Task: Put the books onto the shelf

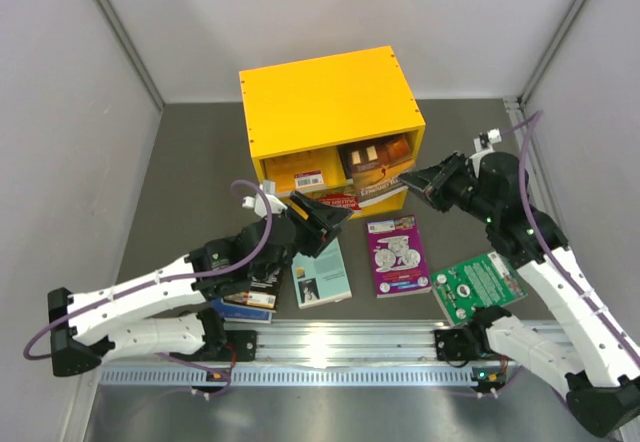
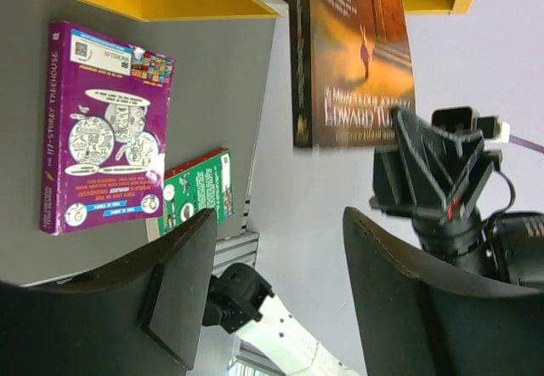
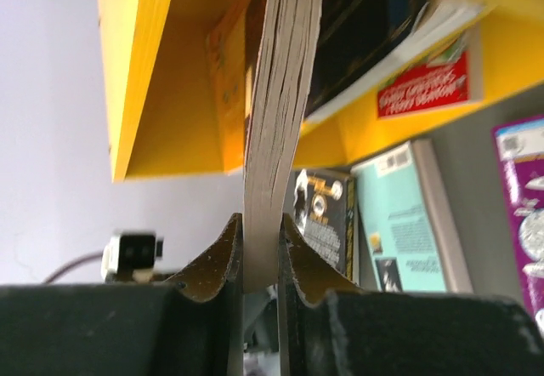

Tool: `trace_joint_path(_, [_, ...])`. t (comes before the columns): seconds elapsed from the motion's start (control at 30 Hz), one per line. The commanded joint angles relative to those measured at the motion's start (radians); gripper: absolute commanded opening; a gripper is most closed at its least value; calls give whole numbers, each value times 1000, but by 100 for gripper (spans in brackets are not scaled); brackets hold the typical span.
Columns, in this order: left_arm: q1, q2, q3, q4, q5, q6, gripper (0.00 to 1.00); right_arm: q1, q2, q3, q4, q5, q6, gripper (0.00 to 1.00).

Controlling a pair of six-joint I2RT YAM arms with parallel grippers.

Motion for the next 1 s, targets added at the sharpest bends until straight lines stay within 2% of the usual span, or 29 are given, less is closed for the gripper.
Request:
trace_joint_path(0.0, [-5, -30, -5, -43, 5, 8, 66, -66, 32, 61, 94, 21, -26, 0])
trace_joint_path(0.17, [-7, -75, 1, -102, -6, 14, 67, -116, 93, 14, 233, -13, 37, 0])
trace_joint_path(0.4, [-5, -166, -11, -209, -32, -3, 65, -117, 202, 1, 315, 7, 108, 0])
trace_joint_path(0.8, [-5, -277, -21, -301, -116, -6, 65, -114, 378, 87, 289, 82, 140, 0])
trace_joint_path(0.9, [-5, -281, -25, -306, -121, -12, 65, -117, 408, 104, 277, 104, 154, 27])
trace_joint_path(0.93, [-5, -278, -27, -306, -119, -12, 65, -117, 412, 109, 277, 107, 152, 41])
trace_joint_path(0.97, [-5, -278, -28, -306, -119, -17, 65, -117, 412, 119, 264, 113, 151, 63])
